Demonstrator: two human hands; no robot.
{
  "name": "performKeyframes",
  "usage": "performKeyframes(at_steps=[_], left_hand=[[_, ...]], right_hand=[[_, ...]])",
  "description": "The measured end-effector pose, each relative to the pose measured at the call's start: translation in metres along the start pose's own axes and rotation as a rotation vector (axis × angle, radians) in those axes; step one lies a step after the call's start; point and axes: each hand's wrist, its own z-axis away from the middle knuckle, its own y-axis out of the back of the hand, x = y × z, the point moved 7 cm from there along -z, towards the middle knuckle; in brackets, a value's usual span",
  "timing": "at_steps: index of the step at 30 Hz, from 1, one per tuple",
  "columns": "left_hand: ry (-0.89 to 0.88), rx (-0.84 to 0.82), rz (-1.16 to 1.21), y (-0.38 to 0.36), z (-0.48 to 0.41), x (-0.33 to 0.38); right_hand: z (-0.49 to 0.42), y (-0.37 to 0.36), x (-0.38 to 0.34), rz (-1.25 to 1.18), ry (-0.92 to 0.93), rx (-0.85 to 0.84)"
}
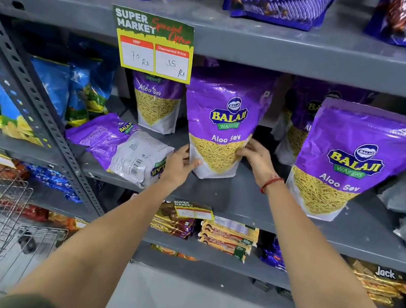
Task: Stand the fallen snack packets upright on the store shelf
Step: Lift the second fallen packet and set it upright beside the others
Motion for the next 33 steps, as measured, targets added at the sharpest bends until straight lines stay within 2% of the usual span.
performKeyframes(at_steps=[7, 20, 26, 31, 33], left_hand=[[-0.018, -0.12, -0.008, -0.009, 0.01, -0.002], [-0.009, -0.171, -0.132, -0.003, 0.03, 0.003], [-0.019, -0.021, -0.192, 0.0, 0.05, 0.02], [-0.076, 0.297, -0.224, 0.03, 0.065, 0.039], [-0.072, 0.394, -0.227, 0.047, 0.072, 0.042]], right_hand=[[0.026, -0.006, 0.025, 0.104, 0.074, -0.032], [0.056, -0.003, 0.031, 0.198, 0.131, 0.068], [0.072, 0.0, 0.034, 0.283, 0.05, 0.064], [0.096, 0.003, 0.035, 0.648, 0.142, 0.344], [0.103, -0.014, 0.028, 0.703, 0.216, 0.328]])
